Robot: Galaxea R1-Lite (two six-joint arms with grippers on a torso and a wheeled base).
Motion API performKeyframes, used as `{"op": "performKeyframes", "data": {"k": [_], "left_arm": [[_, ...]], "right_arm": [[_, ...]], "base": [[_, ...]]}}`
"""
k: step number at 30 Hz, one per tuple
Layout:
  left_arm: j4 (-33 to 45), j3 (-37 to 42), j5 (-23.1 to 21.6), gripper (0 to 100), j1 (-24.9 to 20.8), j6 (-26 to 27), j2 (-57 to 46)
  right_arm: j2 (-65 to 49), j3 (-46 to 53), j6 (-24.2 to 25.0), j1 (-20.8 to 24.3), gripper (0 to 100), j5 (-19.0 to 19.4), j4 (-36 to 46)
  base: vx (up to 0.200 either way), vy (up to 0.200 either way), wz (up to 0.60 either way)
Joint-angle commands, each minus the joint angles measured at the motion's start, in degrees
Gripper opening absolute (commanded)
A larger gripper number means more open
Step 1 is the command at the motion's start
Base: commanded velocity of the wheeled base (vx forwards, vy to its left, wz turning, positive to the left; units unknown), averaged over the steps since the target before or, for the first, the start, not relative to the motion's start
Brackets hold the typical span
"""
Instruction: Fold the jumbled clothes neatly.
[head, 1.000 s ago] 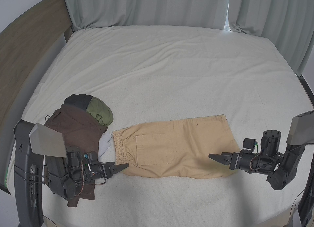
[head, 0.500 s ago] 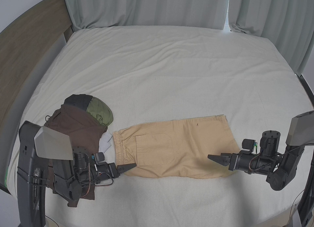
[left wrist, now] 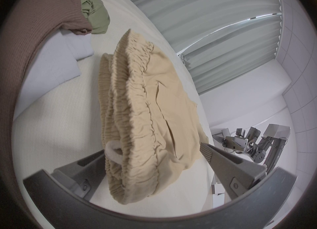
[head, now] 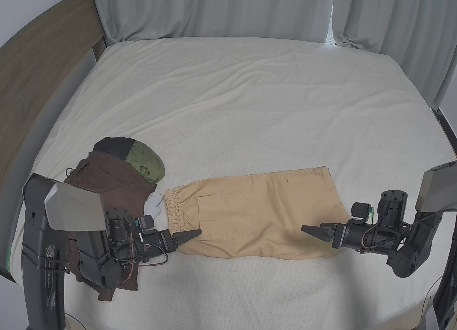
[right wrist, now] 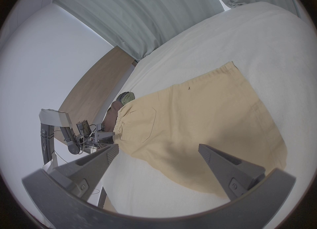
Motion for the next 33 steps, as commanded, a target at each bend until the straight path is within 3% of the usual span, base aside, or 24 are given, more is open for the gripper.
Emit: {"op": "performKeyframes", "data": {"k": [1, 5, 16, 17, 33], "left_arm": [[-0.54, -1.39, 1.91, 100, -0.2, 0.03, -0.37], [-0.45, -2.62, 4.28, 100, -0.46, -0.06, -0.37], [-0.45, -2.71, 4.46, 100, -0.82, -2.43, -0.28], [-0.45, -2.71, 4.46, 0, -0.82, -2.43, -0.28], [-0.45, 0.02, 2.7, 0, 1.29, -2.17, -4.94]], "right_arm": [[0.08, -0.07, 0.01, -0.08, 100, 0.02, -0.04], [0.08, -0.07, 0.01, 0.0, 100, 0.02, -0.04], [0.08, -0.07, 0.09, 0.0, 100, 0.02, -0.04], [0.08, -0.07, 0.09, 0.0, 100, 0.02, -0.04], [4.29, 0.19, 0.09, -0.08, 100, -0.06, -4.96]], "base": [[0.0, 0.0, 0.0], [0.0, 0.0, 0.0], [0.0, 0.0, 0.0], [0.0, 0.0, 0.0], [0.0, 0.0, 0.0]]}}
